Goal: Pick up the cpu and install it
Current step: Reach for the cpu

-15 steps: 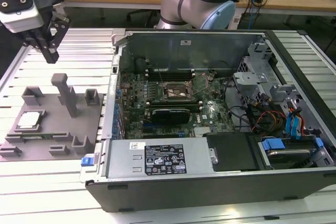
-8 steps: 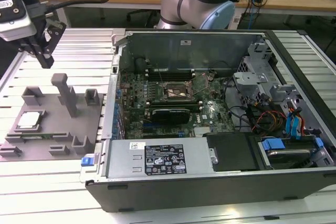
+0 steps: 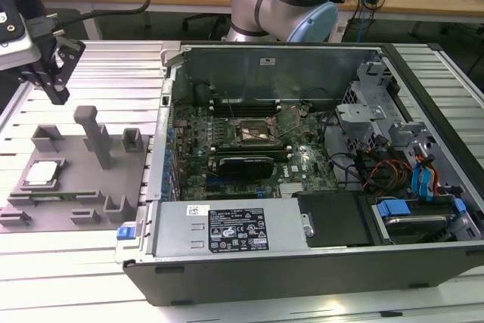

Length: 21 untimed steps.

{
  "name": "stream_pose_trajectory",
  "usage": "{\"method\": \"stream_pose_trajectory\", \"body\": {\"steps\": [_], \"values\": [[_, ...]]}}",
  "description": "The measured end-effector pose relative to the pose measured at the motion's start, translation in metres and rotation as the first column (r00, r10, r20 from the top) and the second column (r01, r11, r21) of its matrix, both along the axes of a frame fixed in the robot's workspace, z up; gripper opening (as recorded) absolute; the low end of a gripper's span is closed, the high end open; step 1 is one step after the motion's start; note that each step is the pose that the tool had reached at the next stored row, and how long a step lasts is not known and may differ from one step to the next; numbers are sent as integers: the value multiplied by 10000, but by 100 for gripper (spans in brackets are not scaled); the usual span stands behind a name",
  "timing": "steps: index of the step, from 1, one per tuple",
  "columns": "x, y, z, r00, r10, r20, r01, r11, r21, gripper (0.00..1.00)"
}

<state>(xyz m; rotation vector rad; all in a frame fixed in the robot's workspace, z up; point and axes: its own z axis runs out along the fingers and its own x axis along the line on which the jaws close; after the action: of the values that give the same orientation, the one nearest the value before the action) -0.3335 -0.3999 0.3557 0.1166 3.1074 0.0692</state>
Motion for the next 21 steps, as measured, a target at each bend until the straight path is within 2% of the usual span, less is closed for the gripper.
{"method": "stream_pose_trajectory", "body": {"steps": [6, 8, 13, 17, 21], "values": [[-87, -27, -72, 10000, 0, -1, 0, 10000, 0, 11], [-131, -55, -126, 10000, 1, -3, -1, 10000, -1, 11], [-188, -91, -200, 10000, 1, -5, -1, 10000, -1, 11], [-247, -105, -254, 10000, 0, -7, 0, 10000, 0, 11], [-325, -119, -334, 10000, 0, -11, 0, 10000, 0, 11]]}}
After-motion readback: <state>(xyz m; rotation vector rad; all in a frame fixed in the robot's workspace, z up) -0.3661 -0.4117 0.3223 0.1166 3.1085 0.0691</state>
